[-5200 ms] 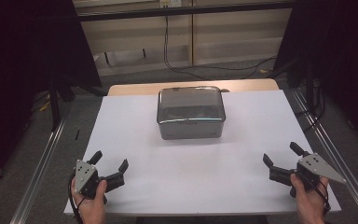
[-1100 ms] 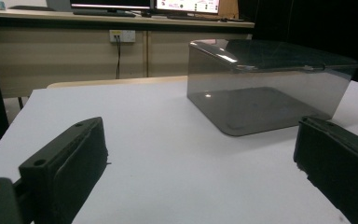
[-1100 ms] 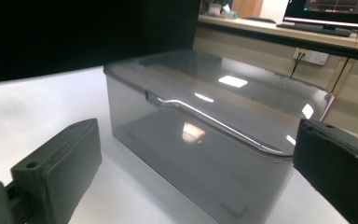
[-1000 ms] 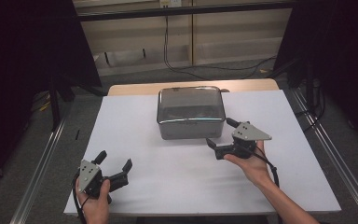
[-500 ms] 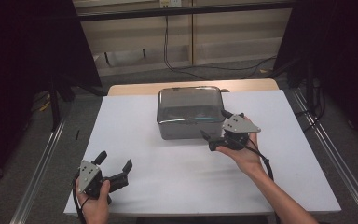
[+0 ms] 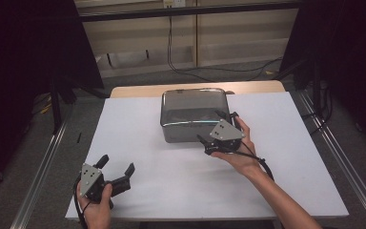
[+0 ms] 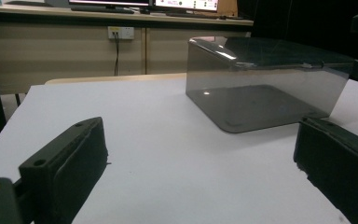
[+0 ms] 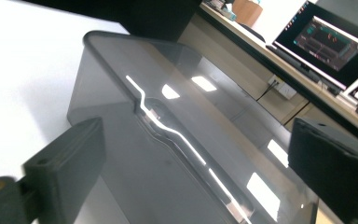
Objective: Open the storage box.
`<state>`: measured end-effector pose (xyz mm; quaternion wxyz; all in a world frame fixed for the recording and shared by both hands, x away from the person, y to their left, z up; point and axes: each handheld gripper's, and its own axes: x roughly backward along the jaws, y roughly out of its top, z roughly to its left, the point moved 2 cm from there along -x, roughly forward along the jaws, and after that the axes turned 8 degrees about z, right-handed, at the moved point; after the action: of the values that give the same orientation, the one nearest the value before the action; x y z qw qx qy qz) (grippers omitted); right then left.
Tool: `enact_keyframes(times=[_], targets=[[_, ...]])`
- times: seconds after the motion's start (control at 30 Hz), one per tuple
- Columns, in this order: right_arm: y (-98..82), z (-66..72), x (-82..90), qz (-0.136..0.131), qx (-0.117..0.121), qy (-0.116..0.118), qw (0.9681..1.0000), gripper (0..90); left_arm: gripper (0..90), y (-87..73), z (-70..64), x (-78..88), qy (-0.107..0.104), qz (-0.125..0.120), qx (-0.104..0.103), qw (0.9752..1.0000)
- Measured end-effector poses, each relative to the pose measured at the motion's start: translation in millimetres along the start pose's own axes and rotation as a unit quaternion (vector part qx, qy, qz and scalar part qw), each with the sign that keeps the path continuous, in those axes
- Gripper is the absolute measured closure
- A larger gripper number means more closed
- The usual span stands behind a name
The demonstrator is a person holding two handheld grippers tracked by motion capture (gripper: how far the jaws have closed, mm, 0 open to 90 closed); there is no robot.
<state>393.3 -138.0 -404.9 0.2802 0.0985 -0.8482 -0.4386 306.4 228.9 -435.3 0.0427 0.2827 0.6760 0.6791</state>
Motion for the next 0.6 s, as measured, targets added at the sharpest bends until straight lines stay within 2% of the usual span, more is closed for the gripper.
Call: enact_keyframes(times=[0.13,0.2,0.27,0.37,0.53,0.6], targets=[[2.9,3.8,-1.7,0.003,0.043,-0.019,0.9989,10.3,2.7,0.5,-0.9,0.7,-0.002,-0.001,-0.004,1.0000],[4.1,5.4,-2.7,0.005,0.074,-0.032,0.9967,13.6,2.7,0.3,-1.3,0.1,-0.002,0.000,-0.003,1.0000],[5.2,6.8,-3.7,0.009,0.090,-0.036,0.9952,14.7,2.7,0.3,-1.3,0.1,-0.001,0.000,-0.003,1.0000],[6.6,9.4,-6.4,0.016,0.129,-0.048,0.9903,18.4,2.7,0.4,-1.1,0.4,-0.002,-0.001,-0.003,1.0000],[7.4,15.4,-8.9,0.023,0.172,-0.061,0.9828,24.8,2.7,-0.4,0.0,-0.4,0.000,0.003,-0.002,1.0000],[6.5,18.2,-10.4,0.032,0.190,-0.069,0.9789,28.8,2.7,-0.2,-0.3,-0.6,-0.002,0.003,-0.003,1.0000]])
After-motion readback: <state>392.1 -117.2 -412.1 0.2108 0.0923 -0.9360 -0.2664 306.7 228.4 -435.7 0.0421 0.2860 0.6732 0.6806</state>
